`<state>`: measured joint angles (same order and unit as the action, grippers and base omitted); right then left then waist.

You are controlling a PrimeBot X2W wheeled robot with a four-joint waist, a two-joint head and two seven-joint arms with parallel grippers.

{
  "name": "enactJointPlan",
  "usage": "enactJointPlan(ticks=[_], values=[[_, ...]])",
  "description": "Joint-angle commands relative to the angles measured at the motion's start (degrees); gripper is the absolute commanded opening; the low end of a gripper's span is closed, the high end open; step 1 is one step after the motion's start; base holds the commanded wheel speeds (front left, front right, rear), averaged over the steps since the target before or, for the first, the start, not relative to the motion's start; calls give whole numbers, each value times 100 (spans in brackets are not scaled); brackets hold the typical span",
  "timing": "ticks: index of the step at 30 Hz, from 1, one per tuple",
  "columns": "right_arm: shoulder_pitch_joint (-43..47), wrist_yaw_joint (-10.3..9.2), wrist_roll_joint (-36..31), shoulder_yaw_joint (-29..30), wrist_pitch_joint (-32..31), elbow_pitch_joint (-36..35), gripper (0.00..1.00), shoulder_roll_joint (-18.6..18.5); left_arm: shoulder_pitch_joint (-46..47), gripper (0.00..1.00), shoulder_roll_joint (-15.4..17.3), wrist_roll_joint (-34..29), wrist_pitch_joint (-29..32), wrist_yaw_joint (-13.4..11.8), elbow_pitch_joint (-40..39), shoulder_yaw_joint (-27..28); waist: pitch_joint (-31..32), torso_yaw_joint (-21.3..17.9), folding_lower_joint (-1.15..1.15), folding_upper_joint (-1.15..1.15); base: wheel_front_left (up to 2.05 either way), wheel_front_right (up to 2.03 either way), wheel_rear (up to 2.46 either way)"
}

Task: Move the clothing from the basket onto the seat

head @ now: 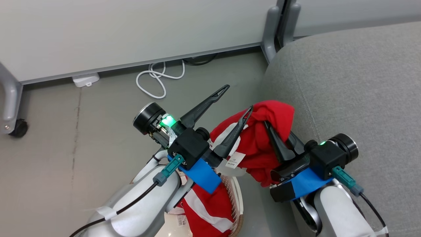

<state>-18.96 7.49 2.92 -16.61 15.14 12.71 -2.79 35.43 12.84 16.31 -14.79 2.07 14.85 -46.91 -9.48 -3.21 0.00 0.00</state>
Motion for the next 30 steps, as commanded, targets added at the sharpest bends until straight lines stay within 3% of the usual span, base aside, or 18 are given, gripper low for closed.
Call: enactJointPlan(ticks=[1,17,30], values=[[40,1,8,40,2,-45,0,-18,121,100,31,-1,-5,13,2,12,-11,-70,0,0,0,0,0],[198,1,-63,702,2,-198,0,-16,256,100,-8,-41,34,92,77,-227,-203,-999,0,0,0,0,0],[329,1,-62,1164,2,-334,0,-16,264,100,-31,-15,12,84,140,-336,-250,-1225,0,0,0,0,0]])
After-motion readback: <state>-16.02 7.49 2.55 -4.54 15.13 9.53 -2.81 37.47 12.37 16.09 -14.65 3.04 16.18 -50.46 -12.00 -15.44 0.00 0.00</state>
